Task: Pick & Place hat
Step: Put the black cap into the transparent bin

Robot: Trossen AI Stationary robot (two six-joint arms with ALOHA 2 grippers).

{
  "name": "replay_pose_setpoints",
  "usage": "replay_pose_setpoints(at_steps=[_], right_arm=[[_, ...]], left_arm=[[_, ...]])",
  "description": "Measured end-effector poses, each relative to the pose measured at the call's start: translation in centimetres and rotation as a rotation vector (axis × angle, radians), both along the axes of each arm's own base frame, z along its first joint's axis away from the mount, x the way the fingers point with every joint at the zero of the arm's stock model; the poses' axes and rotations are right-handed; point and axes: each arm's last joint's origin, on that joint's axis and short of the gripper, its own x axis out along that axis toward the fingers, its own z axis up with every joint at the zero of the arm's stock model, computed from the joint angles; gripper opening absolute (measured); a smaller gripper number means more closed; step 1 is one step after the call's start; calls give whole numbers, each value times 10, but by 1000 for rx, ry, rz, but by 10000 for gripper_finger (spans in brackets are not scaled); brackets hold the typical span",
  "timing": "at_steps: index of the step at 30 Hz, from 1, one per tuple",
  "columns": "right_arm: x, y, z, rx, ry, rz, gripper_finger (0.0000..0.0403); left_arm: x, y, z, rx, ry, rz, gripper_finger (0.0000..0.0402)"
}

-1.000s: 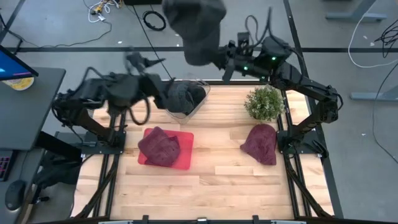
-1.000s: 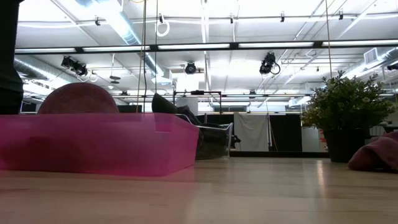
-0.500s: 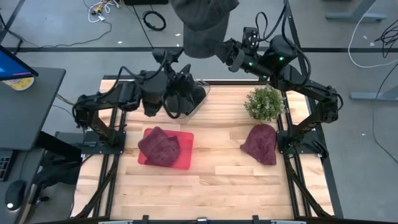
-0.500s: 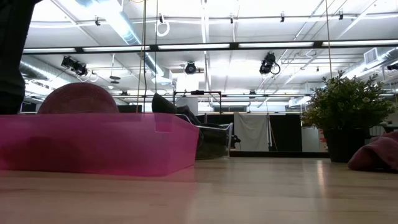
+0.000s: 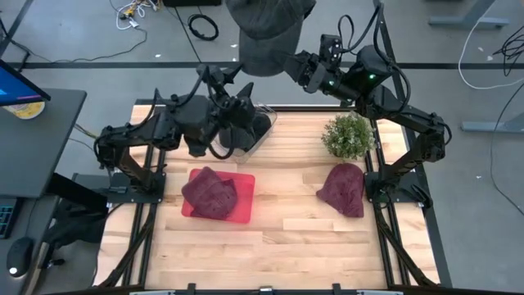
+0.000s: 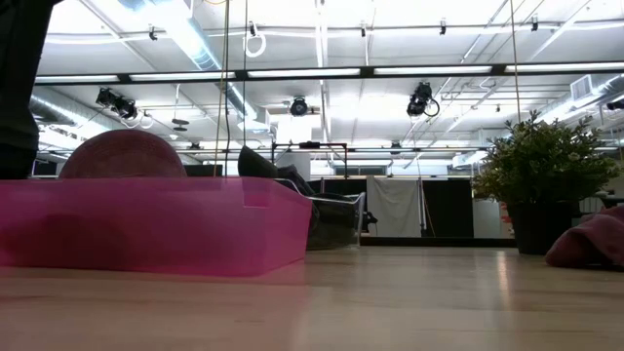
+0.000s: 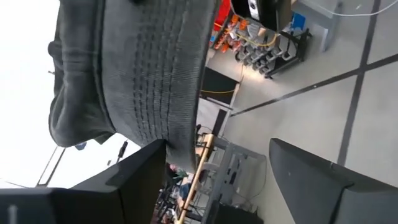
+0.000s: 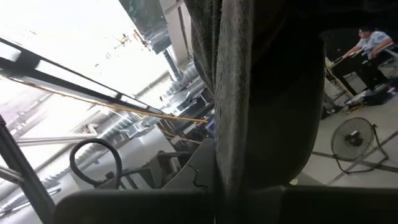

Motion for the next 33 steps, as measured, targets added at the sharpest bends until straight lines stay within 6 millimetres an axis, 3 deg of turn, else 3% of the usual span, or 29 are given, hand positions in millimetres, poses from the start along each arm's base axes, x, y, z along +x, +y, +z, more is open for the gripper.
replay_pose_setpoints(at_steps=[5,15,24,28,33], right_arm=[[0,0,0,14,-5,17,6],[1,0,-1,19,3,23,6],[15,-3,-10,46,26,43,6],[15,-4,-11,51,26,37,6],[15,-5,-11,78,20,37,4]], left_arm=[[0,-2,4,14,-24,-26,264],[-1,15,13,10,-133,11,257],[0,24,15,15,-163,4,250],[0,28,14,26,-137,32,214],[0,29,14,50,-91,45,127]])
